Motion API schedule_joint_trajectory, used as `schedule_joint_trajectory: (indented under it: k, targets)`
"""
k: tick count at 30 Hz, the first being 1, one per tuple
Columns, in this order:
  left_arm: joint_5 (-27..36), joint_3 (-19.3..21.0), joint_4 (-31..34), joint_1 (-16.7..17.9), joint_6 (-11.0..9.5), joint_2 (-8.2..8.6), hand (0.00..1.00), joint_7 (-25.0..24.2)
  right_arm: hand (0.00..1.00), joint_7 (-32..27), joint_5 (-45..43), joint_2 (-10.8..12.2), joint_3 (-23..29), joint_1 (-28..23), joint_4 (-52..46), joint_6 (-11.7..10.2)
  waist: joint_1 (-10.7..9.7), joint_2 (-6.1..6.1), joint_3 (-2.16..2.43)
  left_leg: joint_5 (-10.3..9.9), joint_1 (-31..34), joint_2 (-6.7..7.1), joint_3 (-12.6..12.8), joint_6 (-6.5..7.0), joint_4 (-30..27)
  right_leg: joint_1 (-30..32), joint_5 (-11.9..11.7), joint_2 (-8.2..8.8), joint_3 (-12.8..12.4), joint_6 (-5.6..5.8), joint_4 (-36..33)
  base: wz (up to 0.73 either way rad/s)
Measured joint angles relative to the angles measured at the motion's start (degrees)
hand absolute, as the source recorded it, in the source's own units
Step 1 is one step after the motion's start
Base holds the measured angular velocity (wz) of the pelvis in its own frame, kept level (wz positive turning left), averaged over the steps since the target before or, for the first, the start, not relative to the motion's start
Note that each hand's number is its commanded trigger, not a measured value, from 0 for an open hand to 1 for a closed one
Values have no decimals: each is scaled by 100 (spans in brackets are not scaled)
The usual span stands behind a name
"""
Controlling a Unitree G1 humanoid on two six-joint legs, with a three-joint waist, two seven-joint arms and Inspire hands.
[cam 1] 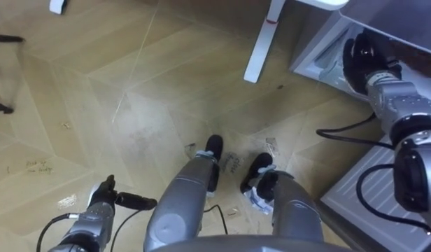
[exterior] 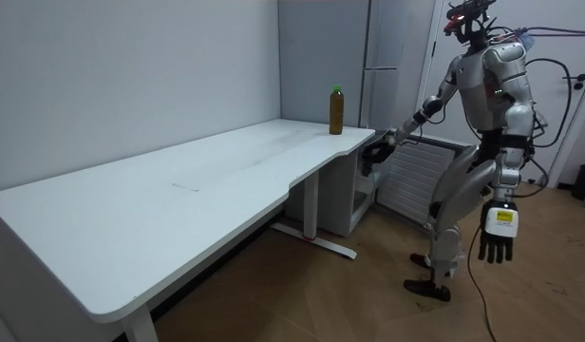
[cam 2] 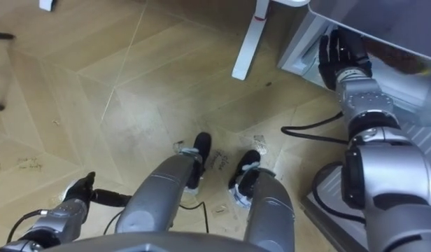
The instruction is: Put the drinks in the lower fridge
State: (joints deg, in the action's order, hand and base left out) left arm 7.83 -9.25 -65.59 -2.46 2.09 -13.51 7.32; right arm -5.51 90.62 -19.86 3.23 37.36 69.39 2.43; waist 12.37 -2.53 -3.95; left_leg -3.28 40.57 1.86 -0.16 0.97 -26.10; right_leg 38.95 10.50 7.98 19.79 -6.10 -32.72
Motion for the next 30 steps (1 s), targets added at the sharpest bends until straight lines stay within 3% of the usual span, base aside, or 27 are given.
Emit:
schedule_joint_trajectory:
  k: [23, 26, 30]
  targets:
    - [18, -125, -10, 9, 78, 0, 0, 88, 0, 115, -367, -98, -313, 0, 78, -4, 93, 20, 8, 8, -136, -9, 24, -54, 15, -123, -22, -32, 6, -19, 13, 0]
    - [25, -135, -13, 4, 174, 12, 0, 88, 0, 154, -546, -109, -310, 0, 221, 5, 67, 128, 6, -6, -279, -8, -54, -59, 21, -323, -2, -88, 13, 30, 117, 8]
    - [25, -115, 32, 4, 178, 12, 0, 35, 0, 210, -800, -152, -307, -100, 232, 12, 28, 287, 57, -10, -474, -10, -79, -53, 91, -540, 9, -102, 36, 37, 217, 3]
